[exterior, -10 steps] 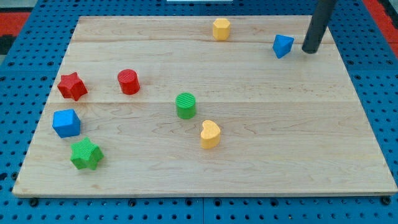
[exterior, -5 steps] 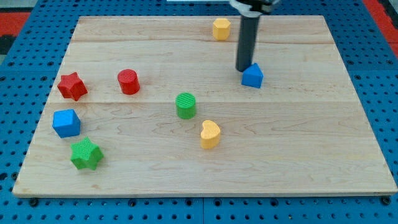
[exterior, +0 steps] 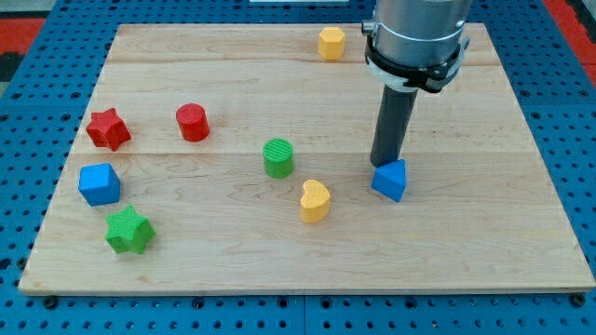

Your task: Move the blue triangle below the yellow heart

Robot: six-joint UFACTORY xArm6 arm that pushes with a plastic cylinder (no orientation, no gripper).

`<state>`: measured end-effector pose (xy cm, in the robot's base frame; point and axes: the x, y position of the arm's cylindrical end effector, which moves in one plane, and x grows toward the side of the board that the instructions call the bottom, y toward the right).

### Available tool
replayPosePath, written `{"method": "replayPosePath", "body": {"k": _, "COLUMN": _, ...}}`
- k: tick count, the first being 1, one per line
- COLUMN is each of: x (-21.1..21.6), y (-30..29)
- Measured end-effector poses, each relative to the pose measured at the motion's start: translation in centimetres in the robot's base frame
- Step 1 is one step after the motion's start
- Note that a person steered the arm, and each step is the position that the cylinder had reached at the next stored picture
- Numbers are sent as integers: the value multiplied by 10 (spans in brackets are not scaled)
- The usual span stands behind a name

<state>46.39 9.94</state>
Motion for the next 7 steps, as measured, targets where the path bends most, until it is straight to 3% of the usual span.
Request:
{"method": "replayPosePath", "body": {"k": 3, "x": 76, "y": 46}}
{"method": "replayPosePath", "body": {"k": 5, "x": 128, "y": 45}}
{"method": "replayPosePath", "body": {"k": 7, "x": 126, "y": -55}}
